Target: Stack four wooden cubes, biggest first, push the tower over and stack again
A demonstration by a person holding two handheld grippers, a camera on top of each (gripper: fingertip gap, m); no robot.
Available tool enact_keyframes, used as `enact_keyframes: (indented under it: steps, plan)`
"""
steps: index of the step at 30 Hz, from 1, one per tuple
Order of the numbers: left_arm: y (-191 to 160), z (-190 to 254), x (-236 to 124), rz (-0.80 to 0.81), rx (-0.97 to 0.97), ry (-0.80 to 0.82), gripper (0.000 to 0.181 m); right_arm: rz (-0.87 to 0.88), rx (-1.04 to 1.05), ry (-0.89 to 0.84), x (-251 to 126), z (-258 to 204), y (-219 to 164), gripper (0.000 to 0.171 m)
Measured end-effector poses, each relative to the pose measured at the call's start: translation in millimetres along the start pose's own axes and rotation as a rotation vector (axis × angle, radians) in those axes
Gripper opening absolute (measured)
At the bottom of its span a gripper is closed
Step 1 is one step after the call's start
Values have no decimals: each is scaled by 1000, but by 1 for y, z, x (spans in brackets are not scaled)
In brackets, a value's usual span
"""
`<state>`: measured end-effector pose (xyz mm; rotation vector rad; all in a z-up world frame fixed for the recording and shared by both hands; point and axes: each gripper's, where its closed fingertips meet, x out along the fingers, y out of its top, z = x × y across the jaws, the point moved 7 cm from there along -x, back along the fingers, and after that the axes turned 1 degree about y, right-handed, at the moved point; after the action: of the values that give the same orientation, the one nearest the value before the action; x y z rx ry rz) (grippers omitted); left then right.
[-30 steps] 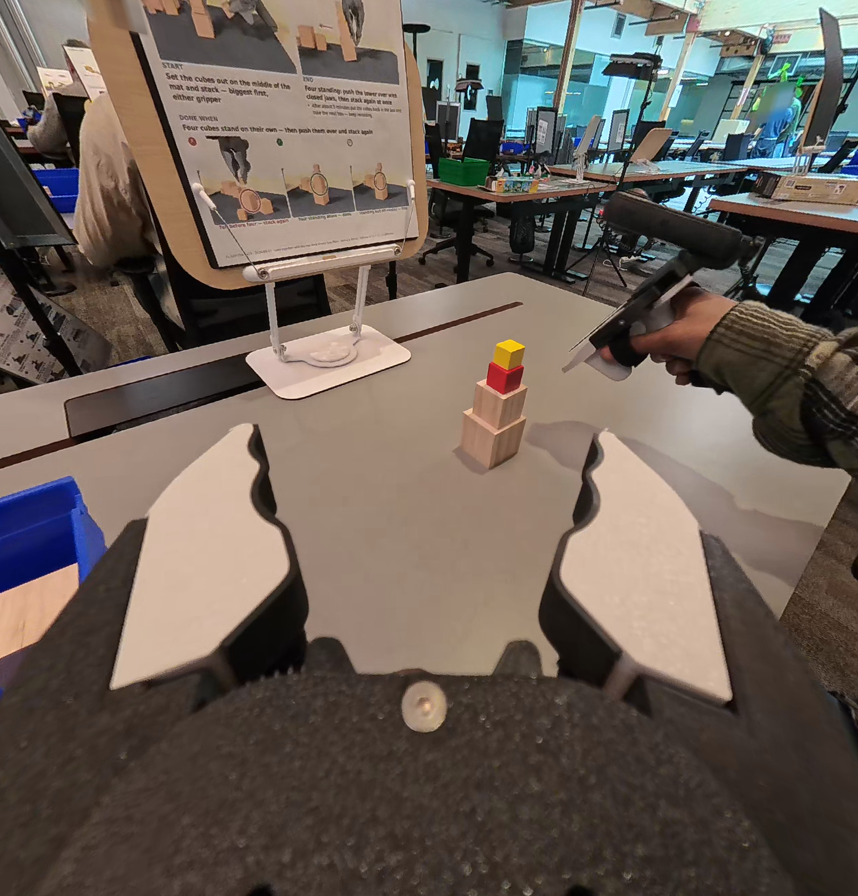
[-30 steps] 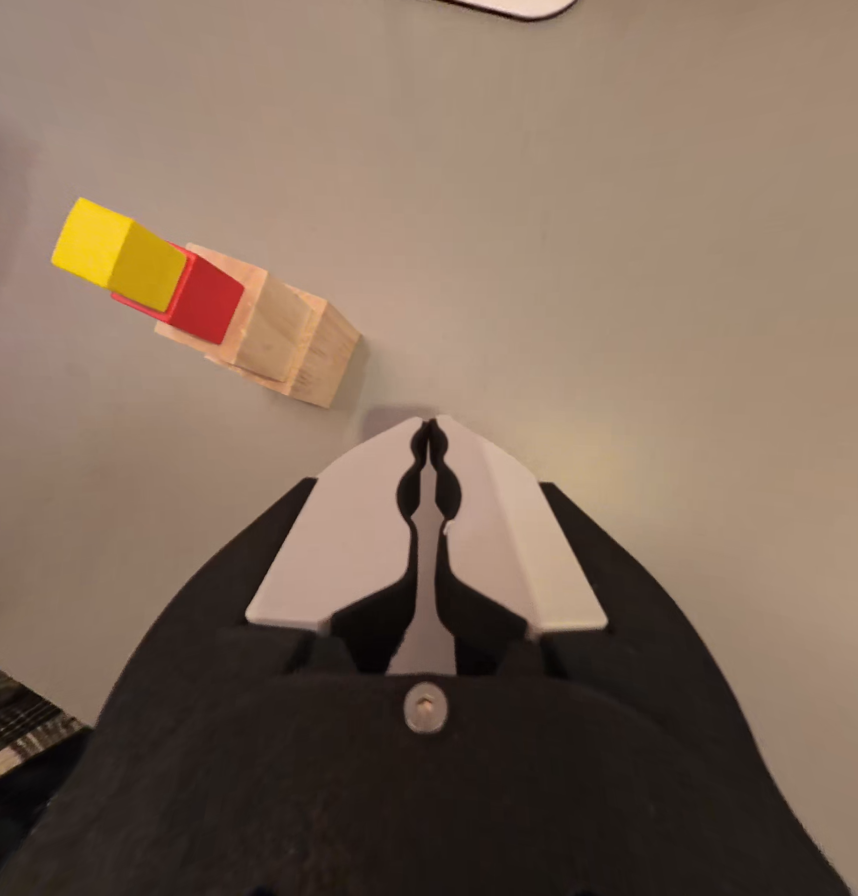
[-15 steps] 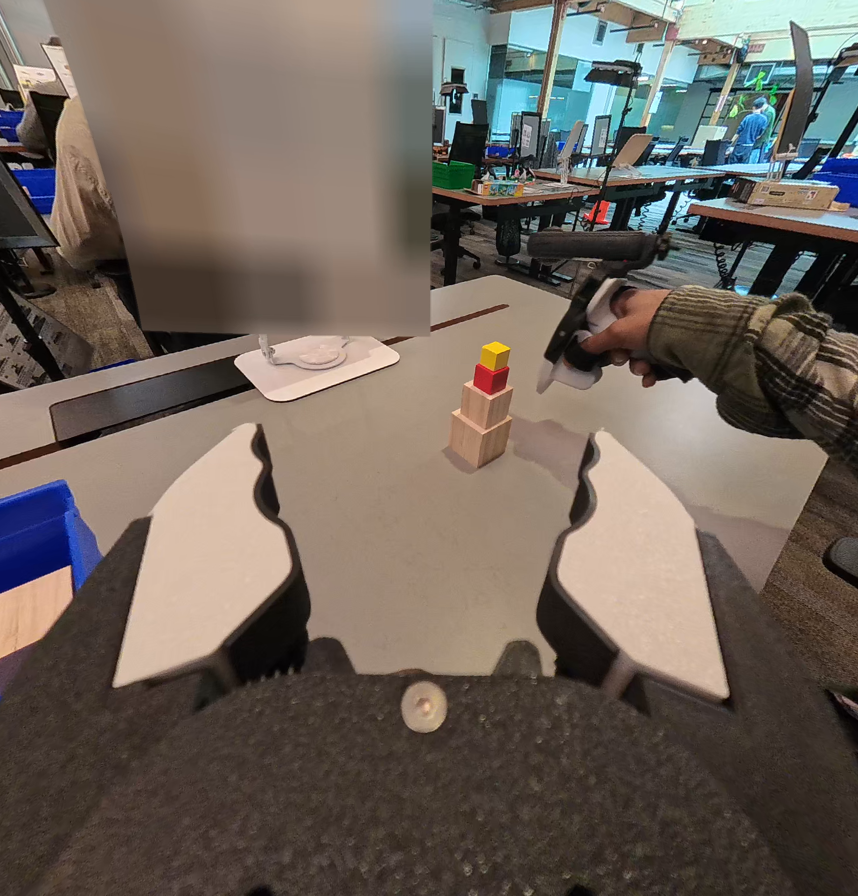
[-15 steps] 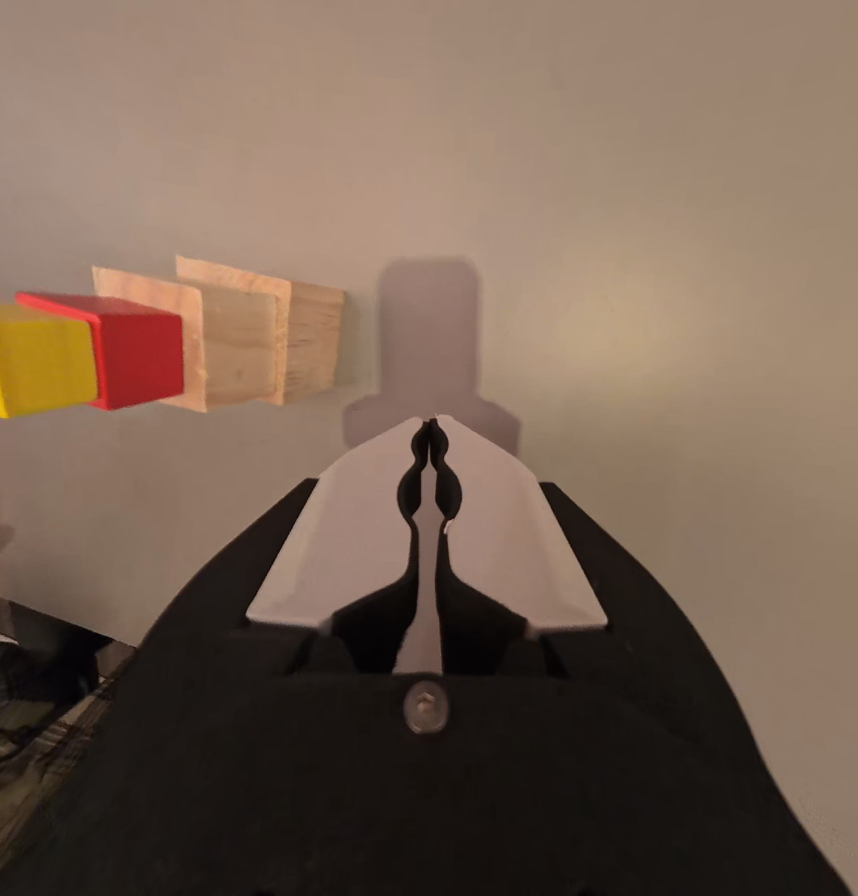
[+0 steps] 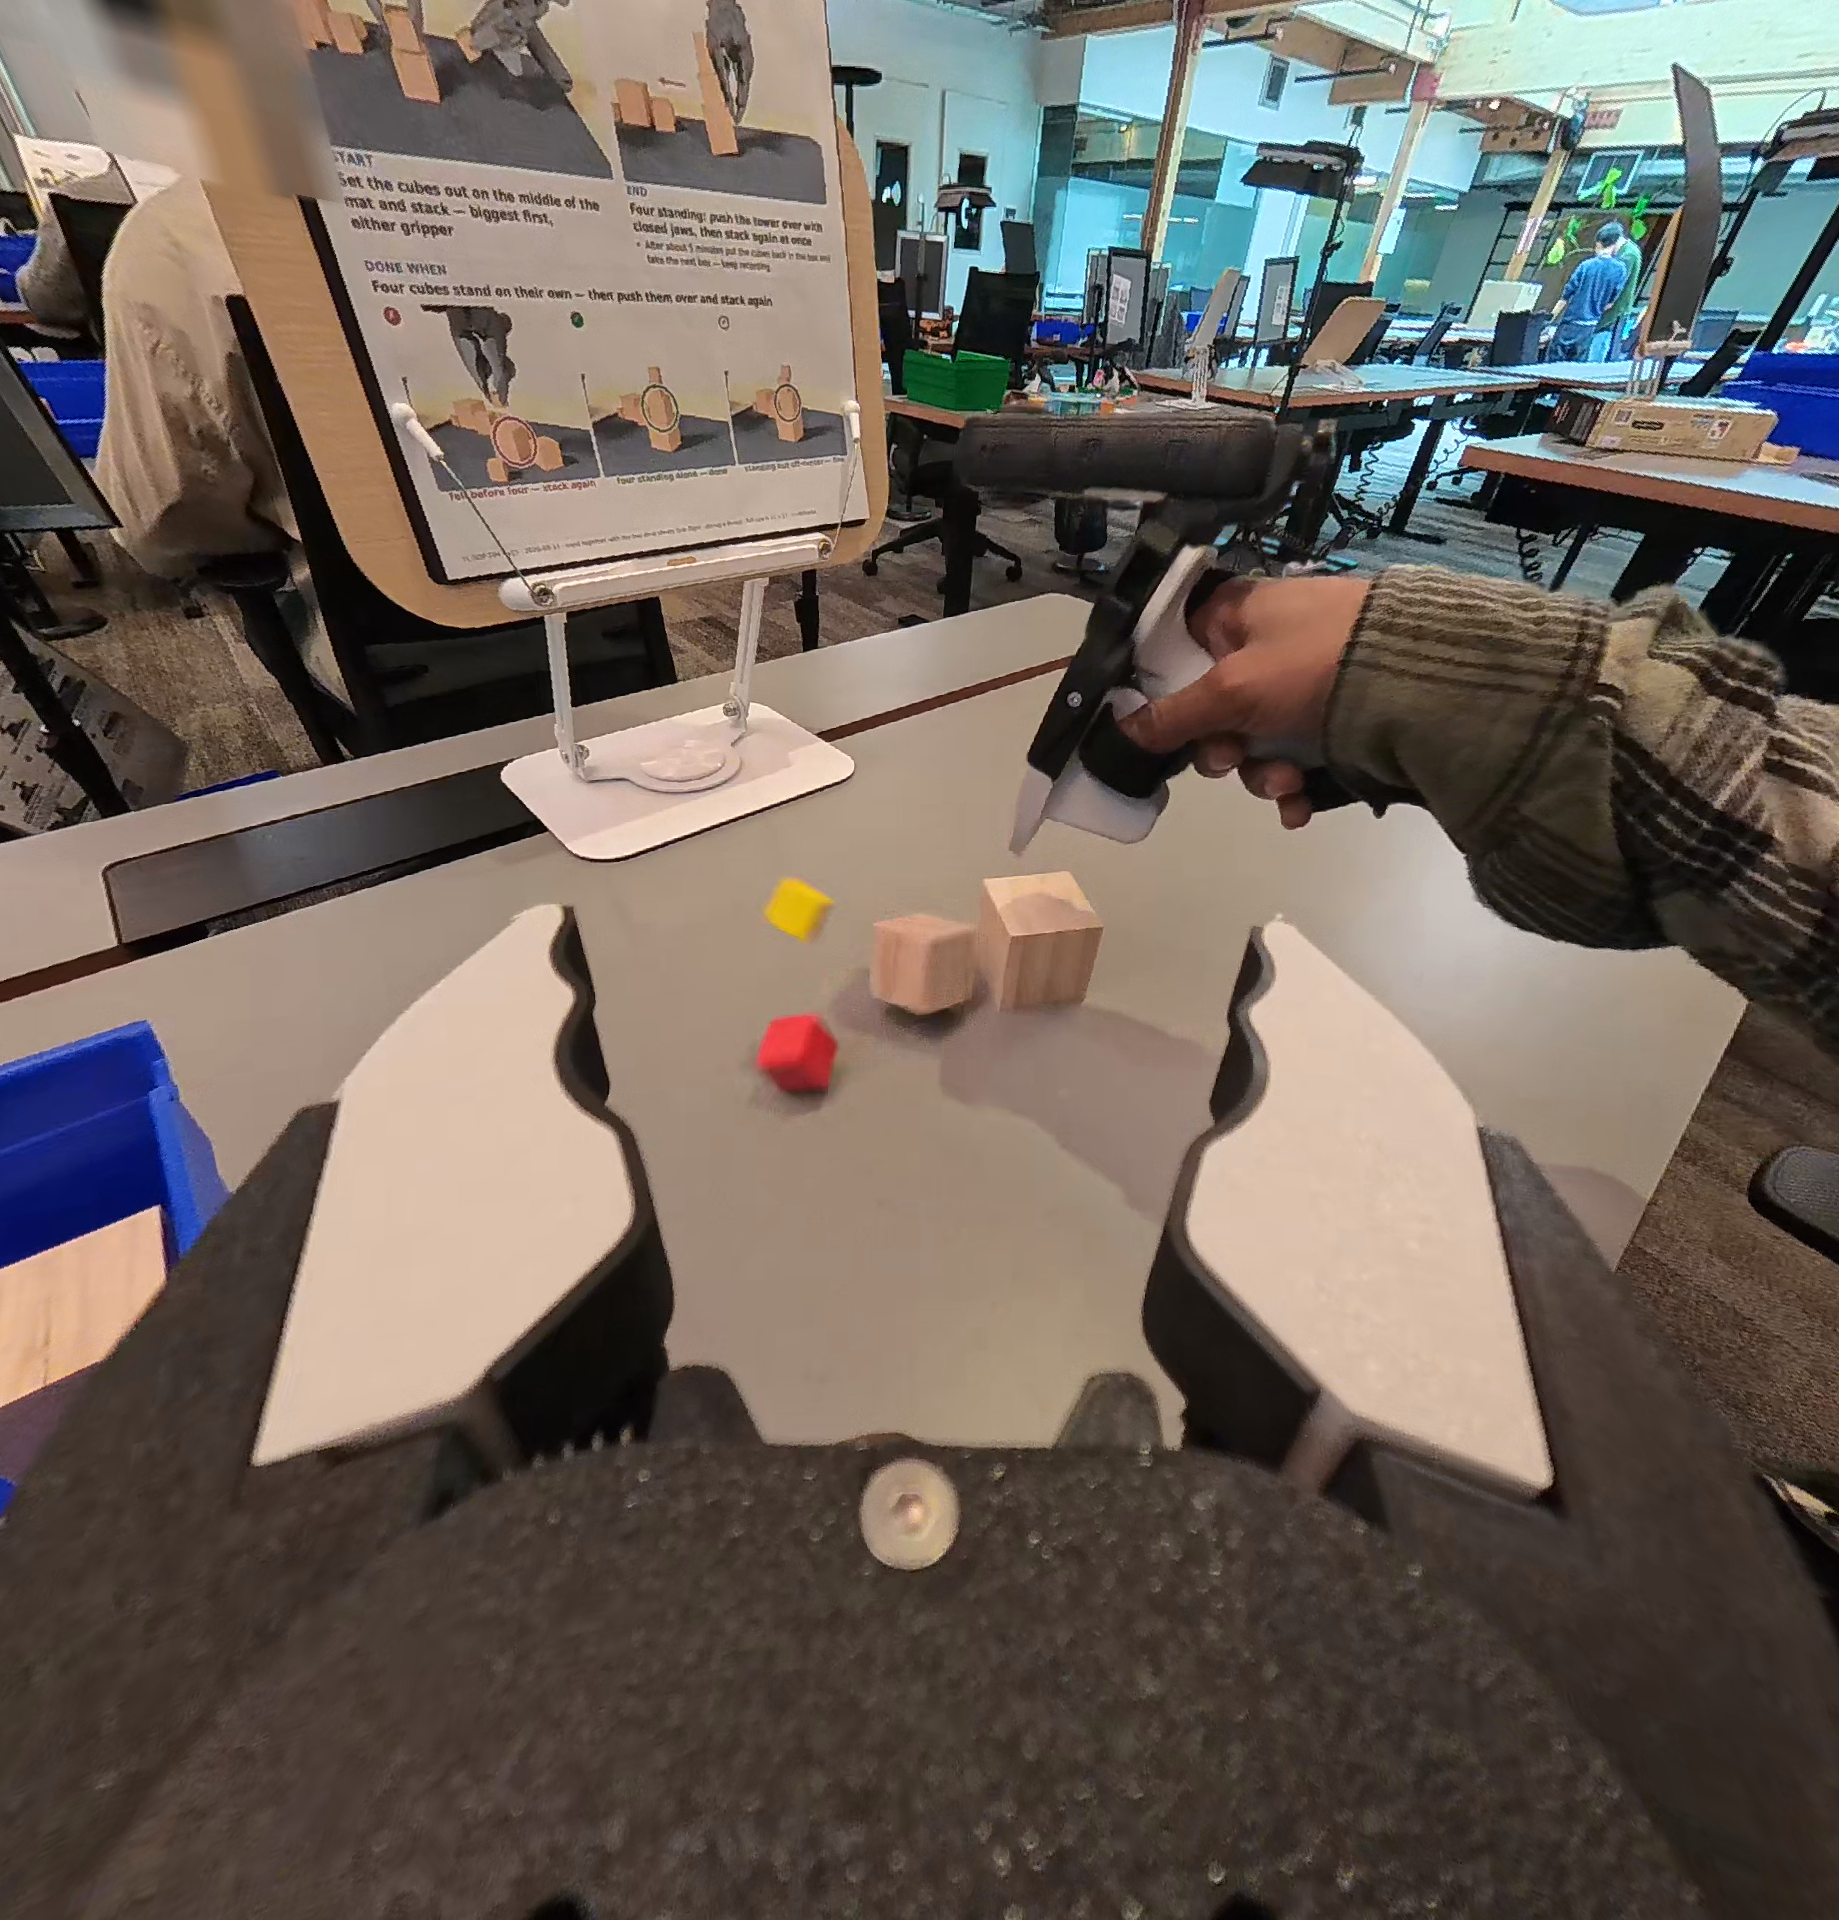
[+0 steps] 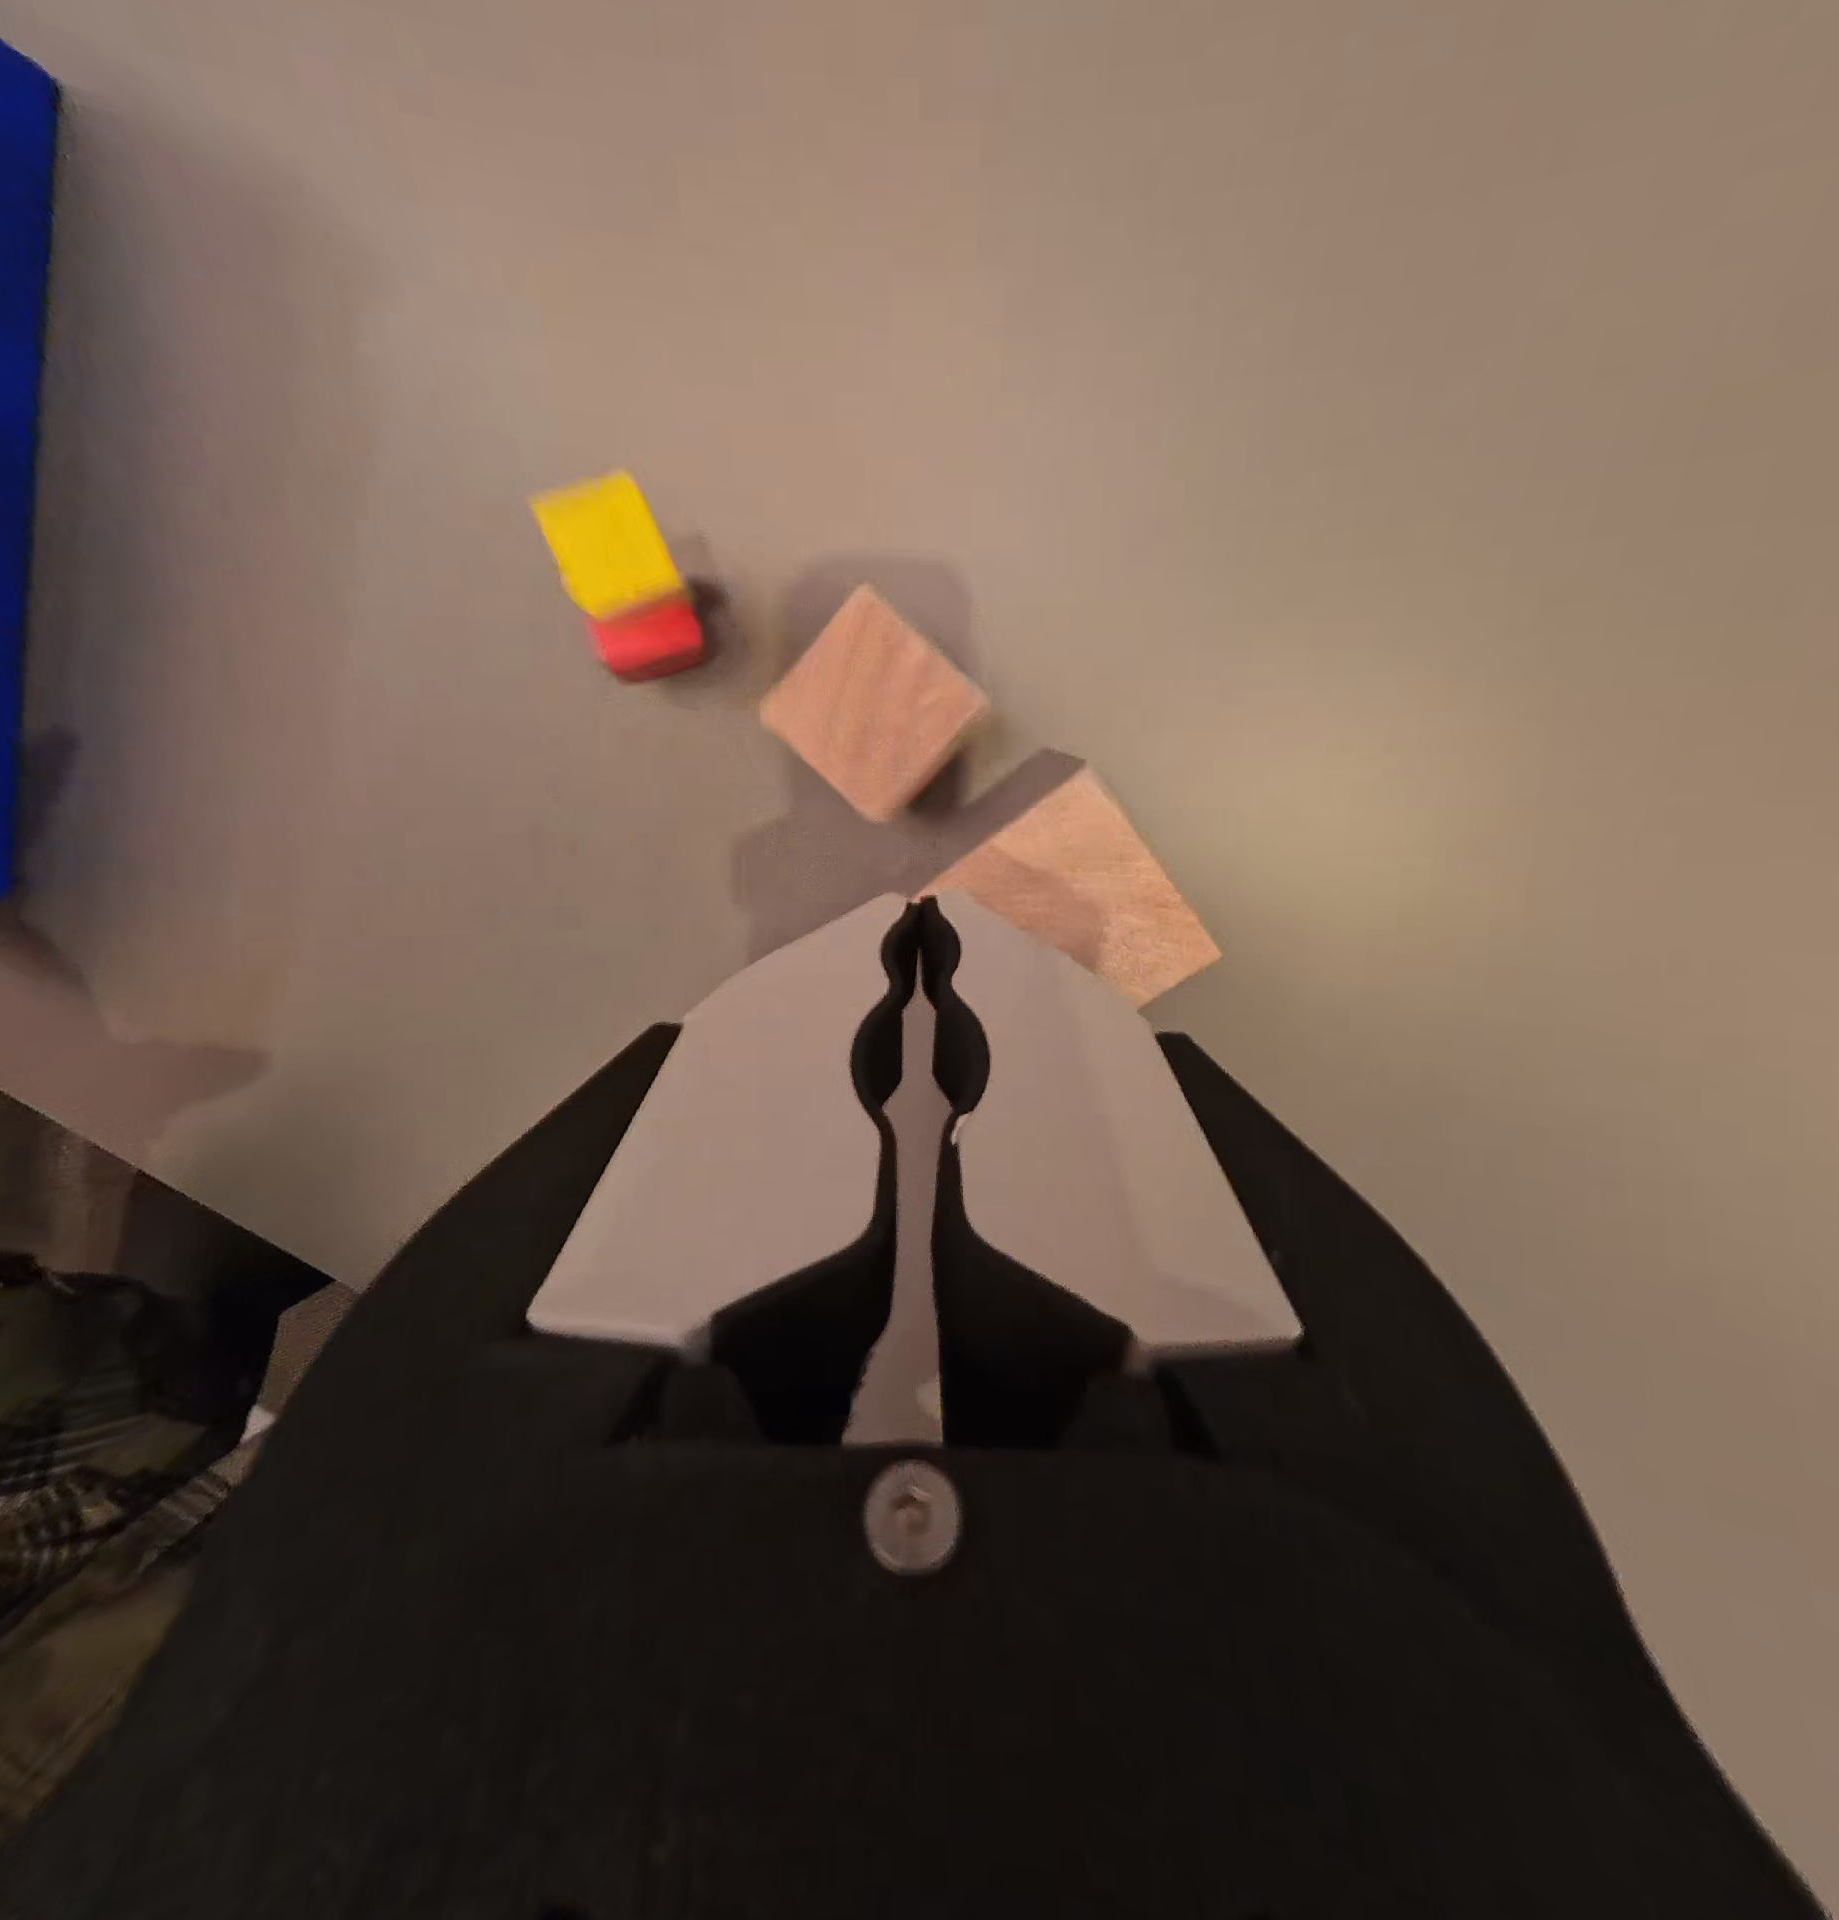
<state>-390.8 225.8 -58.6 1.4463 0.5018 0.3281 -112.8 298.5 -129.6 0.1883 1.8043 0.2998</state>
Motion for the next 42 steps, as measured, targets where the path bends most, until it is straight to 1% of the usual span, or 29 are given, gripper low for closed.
enact_keyframes:
  steps: [4,8,16,24,28,32,36,39,40,42]
  plan:
    - [-1,-2,1,0,-1,-6,114,27,-26,-5,-8,1,-5,0]
    - [-5,-3,4,-18,0,-12,113,75,-28,14,-18,11,-20,0]
    - [-12,-3,14,-38,13,-32,113,212,-12,76,-36,40,-67,0]
    - [-29,5,40,-71,80,-79,111,366,-34,167,-49,67,-114,0]
    - [-39,18,61,-81,110,-131,108,458,-46,210,-55,80,-133,0]
    - [-49,23,87,-110,161,-165,105,534,-77,246,-62,90,-144,0]
    - [-50,23,123,-228,282,-252,102,580,-136,273,-65,98,-151,0]
    - [-48,25,151,-333,397,-363,100,644,-168,305,-68,104,-152,1]
    - [-47,26,160,-355,424,-416,96,655,-175,323,-69,106,-152,2]
    - [-44,32,179,-392,458,-544,94,637,-192,344,-69,108,-152,5]
